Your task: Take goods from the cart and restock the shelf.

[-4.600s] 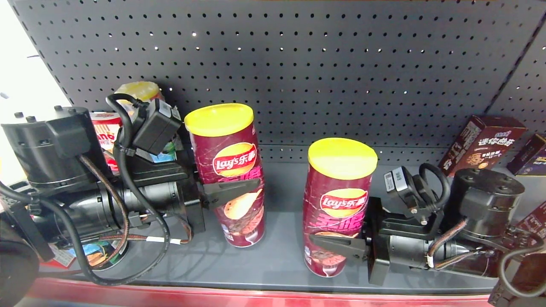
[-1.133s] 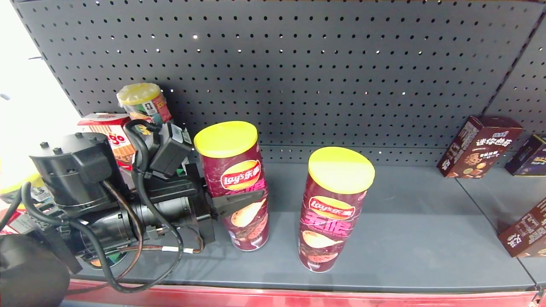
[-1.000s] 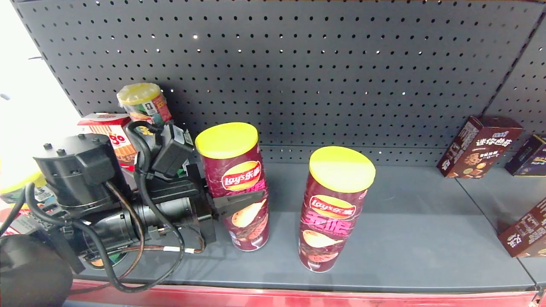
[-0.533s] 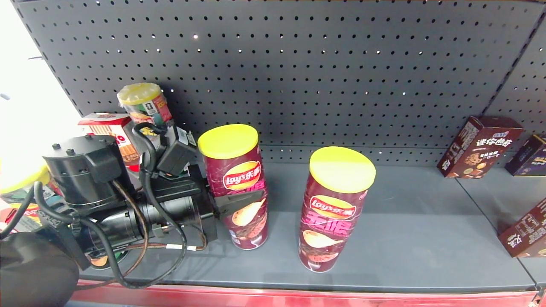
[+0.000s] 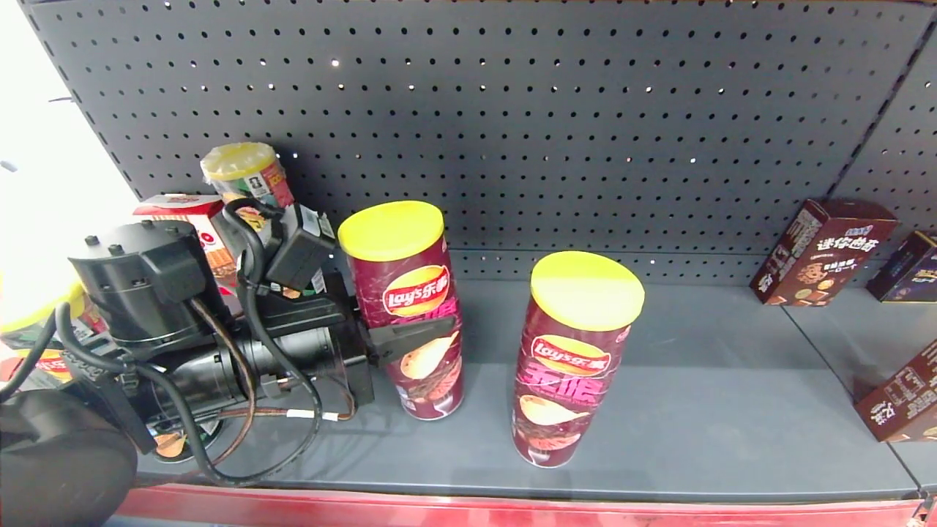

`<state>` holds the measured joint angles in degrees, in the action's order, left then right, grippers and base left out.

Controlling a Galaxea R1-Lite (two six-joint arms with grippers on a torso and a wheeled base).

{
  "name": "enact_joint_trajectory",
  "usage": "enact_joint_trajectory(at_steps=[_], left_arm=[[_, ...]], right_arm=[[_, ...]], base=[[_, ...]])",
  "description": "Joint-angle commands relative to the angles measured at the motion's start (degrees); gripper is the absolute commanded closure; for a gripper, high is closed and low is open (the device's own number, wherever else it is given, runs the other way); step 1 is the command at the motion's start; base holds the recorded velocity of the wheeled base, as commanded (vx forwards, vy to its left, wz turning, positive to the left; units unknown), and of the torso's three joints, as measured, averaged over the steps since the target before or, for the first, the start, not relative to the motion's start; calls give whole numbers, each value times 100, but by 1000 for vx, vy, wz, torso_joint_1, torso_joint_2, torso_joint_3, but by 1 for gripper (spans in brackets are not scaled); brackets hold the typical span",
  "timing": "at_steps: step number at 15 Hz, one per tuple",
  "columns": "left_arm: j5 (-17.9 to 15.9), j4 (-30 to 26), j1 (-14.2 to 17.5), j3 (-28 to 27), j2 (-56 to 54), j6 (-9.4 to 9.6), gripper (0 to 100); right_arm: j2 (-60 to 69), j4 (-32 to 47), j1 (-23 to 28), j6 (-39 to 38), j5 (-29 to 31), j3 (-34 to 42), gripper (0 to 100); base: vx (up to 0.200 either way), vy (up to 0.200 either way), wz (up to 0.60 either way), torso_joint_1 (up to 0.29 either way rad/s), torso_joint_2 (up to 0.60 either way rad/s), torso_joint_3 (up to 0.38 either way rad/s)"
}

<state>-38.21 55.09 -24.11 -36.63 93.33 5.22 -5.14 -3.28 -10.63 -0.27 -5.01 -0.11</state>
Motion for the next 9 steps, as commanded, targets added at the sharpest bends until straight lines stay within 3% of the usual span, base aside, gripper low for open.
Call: enact_joint_trajectory(at_steps=[1, 5, 6, 9], left_arm=[[-11, -7, 21, -195, 27, -3, 100], [-73, -77, 12, -494, 45, -30, 100], [-99, -86, 12, -512, 27, -30, 100], [-117, -86, 21, -503, 10, -56, 100]], right_arm=[[-39, 3, -9, 36, -149, 11, 0], [-39, 12, 8, 247, -132, 11, 0], [-57, 302, 140, -167, 914, 11, 0], [-57, 328, 131, 71, 756, 2, 0]], base=[[0, 0, 0, 0, 0, 0], [0, 0, 0, 0, 0, 0], [0, 0, 0, 0, 0, 0], [0, 0, 0, 0, 0, 0]])
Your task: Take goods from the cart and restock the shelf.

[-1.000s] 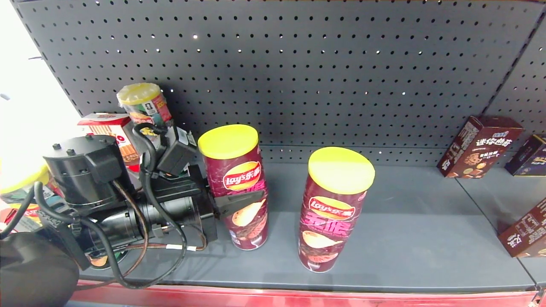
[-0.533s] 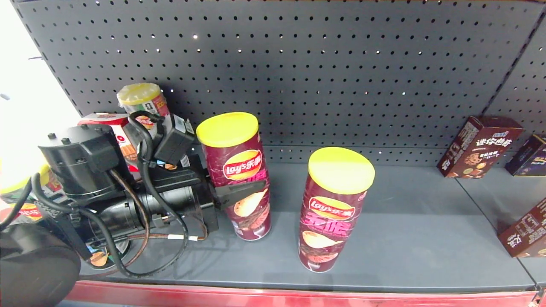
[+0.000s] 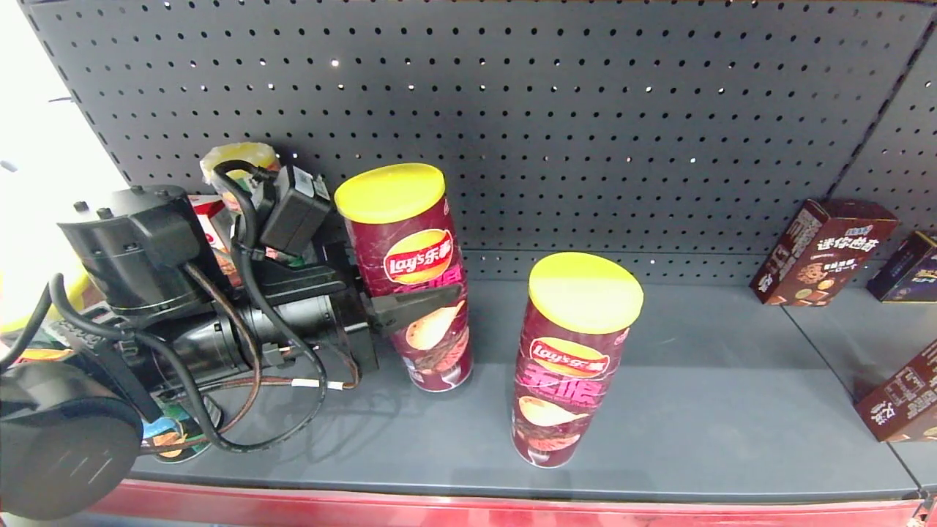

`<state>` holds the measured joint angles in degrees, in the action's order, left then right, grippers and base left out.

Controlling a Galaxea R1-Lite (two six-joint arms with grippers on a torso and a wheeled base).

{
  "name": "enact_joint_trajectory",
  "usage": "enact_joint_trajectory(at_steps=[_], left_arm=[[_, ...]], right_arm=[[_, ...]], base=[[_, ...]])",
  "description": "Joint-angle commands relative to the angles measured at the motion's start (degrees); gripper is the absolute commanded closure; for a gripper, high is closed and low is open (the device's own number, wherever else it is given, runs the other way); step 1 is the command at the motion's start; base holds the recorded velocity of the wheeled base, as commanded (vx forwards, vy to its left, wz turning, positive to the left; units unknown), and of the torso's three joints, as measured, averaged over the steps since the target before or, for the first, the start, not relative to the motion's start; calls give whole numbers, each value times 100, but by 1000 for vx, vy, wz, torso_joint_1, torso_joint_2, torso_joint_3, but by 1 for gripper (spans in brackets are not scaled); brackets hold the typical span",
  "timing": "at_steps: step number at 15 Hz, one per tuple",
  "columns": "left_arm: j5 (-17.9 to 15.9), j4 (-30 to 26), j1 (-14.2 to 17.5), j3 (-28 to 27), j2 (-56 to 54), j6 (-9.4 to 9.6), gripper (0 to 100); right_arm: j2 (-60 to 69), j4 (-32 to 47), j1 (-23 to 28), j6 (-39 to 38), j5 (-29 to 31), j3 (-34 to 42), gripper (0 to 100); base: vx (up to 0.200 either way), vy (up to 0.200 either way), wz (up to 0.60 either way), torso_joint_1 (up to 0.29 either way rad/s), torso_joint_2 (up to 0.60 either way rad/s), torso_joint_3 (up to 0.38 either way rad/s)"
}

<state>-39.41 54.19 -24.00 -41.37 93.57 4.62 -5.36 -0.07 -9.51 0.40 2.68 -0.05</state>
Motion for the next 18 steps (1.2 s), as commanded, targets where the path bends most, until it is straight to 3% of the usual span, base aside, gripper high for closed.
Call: enact_joint_trajectory(at_steps=[1, 3, 5, 8, 9, 11, 12, 15, 18], left_arm=[[-23, 4, 10, -99, -15, -93, 100], [-31, -13, -52, -275, -50, -330, 100], [-40, -277, -157, -732, -59, -400, 100], [-40, -1042, -192, -1540, -85, -559, 100], [-40, -1675, -263, -1927, -138, -567, 100], [-40, -2562, -263, -2226, -305, -567, 100], [-23, -2949, -289, -2419, -375, -480, 100], [-14, -2923, -280, -2516, -182, -444, 100], [100, -3054, -289, -2665, 3, -137, 100]], right_arm=[[-35, 7, 19, -5, -13, -4, 0], [-35, 7, 19, -5, -13, 5, 0], [-35, 7, 19, -5, -13, -4, 0], [-26, 7, 19, -5, -13, -4, 0], [-26, 7, 19, -5, -13, 5, 0], [-35, 7, 19, -5, -13, -4, 0], [-35, 7, 19, -5, -13, 5, 0], [-35, 7, 19, -5, -13, -4, 0], [-26, 7, 19, -5, -13, 5, 0]], base=[[0, 0, 0, 0, 0, 0], [0, 0, 0, 0, 0, 0], [0, 0, 0, 0, 0, 0], [0, 0, 0, 0, 0, 0], [0, 0, 0, 0, 0, 0], [0, 0, 0, 0, 0, 0], [0, 0, 0, 0, 0, 0], [0, 0, 0, 0, 0, 0], [0, 0, 0, 0, 0, 0]])
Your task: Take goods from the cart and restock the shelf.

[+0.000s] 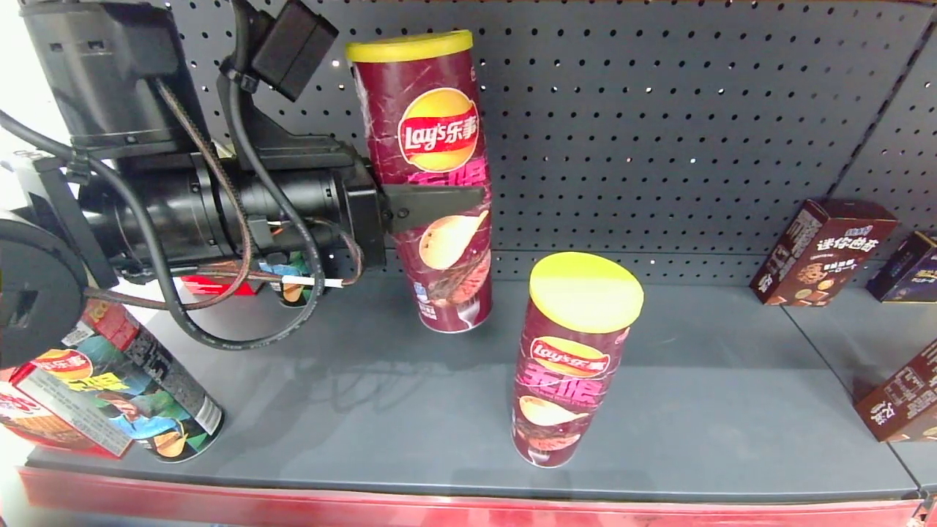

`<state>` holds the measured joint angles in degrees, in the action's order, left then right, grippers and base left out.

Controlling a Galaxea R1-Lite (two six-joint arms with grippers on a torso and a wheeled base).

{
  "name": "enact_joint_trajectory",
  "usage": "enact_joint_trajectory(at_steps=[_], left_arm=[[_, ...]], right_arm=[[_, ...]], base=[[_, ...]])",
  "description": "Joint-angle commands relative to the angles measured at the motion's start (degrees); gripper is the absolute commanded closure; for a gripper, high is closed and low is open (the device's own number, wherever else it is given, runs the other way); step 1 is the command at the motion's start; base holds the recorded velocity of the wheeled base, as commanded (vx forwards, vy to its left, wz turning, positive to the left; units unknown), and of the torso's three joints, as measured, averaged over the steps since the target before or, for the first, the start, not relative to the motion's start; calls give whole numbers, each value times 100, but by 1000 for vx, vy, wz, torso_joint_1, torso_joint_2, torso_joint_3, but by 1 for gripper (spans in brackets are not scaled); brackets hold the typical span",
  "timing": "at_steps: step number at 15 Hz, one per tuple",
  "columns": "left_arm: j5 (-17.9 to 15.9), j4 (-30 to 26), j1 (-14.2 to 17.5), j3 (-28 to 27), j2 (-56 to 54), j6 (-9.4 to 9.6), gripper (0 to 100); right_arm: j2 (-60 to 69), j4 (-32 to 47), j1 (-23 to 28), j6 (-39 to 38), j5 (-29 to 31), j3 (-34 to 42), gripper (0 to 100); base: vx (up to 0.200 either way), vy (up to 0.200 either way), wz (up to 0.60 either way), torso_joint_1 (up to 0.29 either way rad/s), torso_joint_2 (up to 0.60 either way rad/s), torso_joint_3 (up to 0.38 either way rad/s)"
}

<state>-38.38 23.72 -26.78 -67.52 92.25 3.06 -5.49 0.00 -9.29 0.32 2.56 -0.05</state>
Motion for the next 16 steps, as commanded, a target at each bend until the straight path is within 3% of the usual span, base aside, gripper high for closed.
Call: enact_joint_trajectory(at_steps=[1, 2, 3, 5, 9, 10, 11, 16], left_arm=[[58, -26, -11, -42, 206, 125, 100], [340, -26, -11, -59, 312, 160, 100], [375, -17, -64, -86, 329, 160, 100], [375, -131, -117, -217, 452, 160, 100], [445, -105, -108, -393, 1076, 511, 100], [436, -105, -108, -393, 1094, 520, 100], [419, -96, -125, -411, 1305, 687, 100], [419, -78, -319, -850, 1797, 749, 100]], right_arm=[[-23, 0, -3, 3, -1, -4, 0], [-14, 0, -3, 3, -1, 5, 0], [-23, 0, -3, 3, -1, 5, 0], [-23, 0, -3, 3, -1, -4, 0], [-14, 0, -3, 3, -1, 5, 0], [-23, 0, -3, 3, -1, -4, 0], [-23, 0, -3, 3, -1, -4, 0], [-23, 0, -3, 3, -1, 5, 0]], base=[[0, 0, 0, 0, 0, 0], [0, 0, 0, 0, 0, 0], [0, 0, 0, 0, 0, 0], [0, 0, 0, 0, 0, 0], [0, 0, 0, 0, 0, 0], [0, 0, 0, 0, 0, 0], [0, 0, 0, 0, 0, 0], [0, 0, 0, 0, 0, 0]])
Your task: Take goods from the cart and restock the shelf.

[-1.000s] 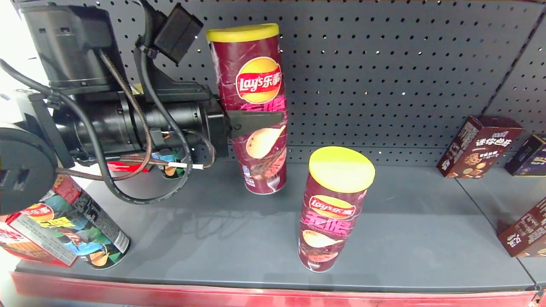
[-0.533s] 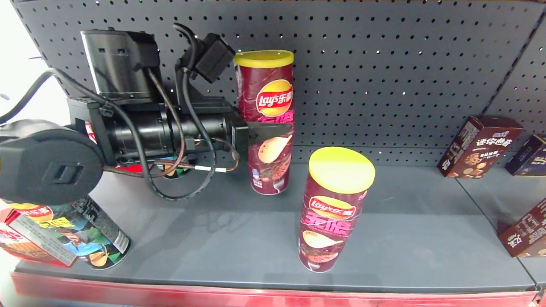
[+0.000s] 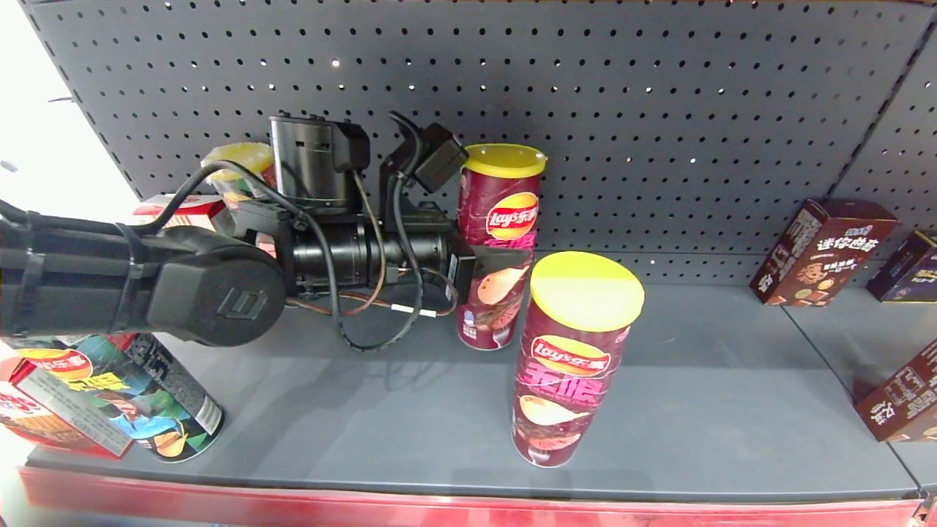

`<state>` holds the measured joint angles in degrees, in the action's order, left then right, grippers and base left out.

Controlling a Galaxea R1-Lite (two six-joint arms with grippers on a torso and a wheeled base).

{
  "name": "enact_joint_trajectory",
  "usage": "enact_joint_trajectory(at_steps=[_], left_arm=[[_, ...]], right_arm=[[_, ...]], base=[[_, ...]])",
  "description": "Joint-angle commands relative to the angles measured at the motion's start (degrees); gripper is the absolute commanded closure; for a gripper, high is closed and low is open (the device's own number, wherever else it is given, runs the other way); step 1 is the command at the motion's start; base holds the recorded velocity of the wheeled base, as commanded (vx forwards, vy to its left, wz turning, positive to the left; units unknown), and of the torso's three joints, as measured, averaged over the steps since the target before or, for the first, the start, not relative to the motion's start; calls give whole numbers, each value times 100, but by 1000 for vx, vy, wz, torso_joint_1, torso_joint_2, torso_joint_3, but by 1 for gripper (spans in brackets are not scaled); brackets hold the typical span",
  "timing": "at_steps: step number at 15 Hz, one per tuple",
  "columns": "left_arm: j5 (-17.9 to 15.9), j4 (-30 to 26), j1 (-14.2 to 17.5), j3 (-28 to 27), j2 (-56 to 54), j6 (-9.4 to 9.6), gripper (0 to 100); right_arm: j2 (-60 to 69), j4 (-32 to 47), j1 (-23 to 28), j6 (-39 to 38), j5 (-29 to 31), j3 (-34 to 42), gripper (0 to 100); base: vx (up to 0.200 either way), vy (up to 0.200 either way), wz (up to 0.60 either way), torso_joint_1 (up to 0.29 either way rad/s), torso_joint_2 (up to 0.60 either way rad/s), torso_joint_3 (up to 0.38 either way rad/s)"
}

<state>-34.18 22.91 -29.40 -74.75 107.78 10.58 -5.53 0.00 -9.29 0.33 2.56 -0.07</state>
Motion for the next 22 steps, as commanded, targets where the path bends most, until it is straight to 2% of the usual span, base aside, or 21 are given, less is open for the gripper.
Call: enact_joint_trajectory(at_steps=[1, 4, 8, 11, 15, 22], left_arm=[[-9, 3, -57, -189, 305, -12, 100], [-9, 12, -57, -365, 516, -39, 100], [-27, 82, 5, -918, 938, -56, 100], [-423, 91, 49, -1261, 1184, -56, 100], [-440, 91, 137, -1797, 1571, -3, 100], [-440, 91, 207, -2193, 1879, 5, 100]], right_arm=[[-18, 0, -3, 2, -1, -1, 0], [-18, 0, -3, 2, -1, 7, 0], [-18, 0, -3, 2, -1, -1, 0], [-9, 0, -3, 2, -1, -1, 0], [-18, 0, -3, 2, -1, 7, 0], [-9, 0, -3, 2, -1, 7, 0]], base=[[0, 0, 0, 0, 0, 0], [0, 0, 0, 0, 0, 0], [0, 0, 0, 0, 0, 0], [0, 0, 0, 0, 0, 0], [0, 0, 0, 0, 0, 0], [0, 0, 0, 0, 0, 0]])
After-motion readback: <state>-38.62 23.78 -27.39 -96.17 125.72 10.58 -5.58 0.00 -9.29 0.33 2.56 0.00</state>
